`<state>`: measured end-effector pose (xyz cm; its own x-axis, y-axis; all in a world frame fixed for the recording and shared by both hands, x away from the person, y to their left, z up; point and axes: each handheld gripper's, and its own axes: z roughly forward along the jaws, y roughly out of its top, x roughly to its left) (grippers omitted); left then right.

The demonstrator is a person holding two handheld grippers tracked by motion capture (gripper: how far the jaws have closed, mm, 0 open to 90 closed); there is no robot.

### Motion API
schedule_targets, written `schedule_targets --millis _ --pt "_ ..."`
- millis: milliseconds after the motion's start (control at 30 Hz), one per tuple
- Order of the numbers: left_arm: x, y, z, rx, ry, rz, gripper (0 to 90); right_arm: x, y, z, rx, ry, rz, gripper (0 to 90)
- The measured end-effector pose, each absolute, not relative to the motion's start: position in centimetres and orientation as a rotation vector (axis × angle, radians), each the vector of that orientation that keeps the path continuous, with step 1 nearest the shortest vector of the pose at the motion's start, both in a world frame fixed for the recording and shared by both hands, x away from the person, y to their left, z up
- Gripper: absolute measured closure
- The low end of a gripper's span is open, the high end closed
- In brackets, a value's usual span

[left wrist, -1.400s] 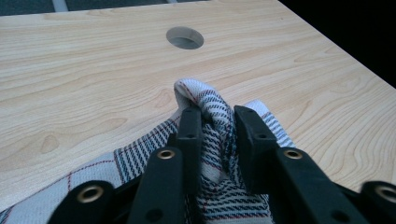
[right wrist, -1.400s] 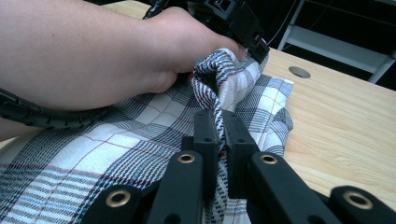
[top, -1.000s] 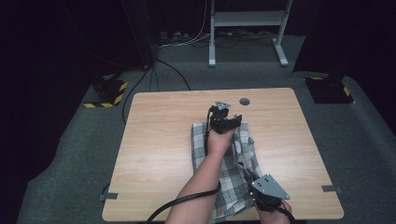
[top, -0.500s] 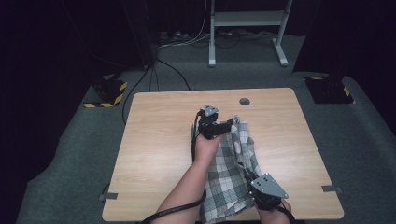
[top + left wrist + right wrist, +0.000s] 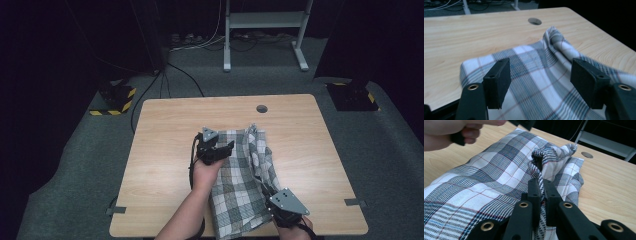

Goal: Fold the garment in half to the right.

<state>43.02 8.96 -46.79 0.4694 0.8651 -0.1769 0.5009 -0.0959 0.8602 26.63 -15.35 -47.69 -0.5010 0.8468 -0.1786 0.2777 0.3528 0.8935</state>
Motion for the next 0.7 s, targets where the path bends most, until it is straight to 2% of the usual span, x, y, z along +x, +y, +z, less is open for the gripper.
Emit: schedule_targets --millis 400,700 --pt "38.5 11.6 -48.5 1.759 1.165 0.515 33.9 26.6 -15.7 -48.2 0.981 1.964 1.132 85.6" --pt "34.5 12.9 -50.4 1.759 1.191 0.498 33.9 26.5 -15.8 -48.4 0.985 1.967 1.130 85.6"
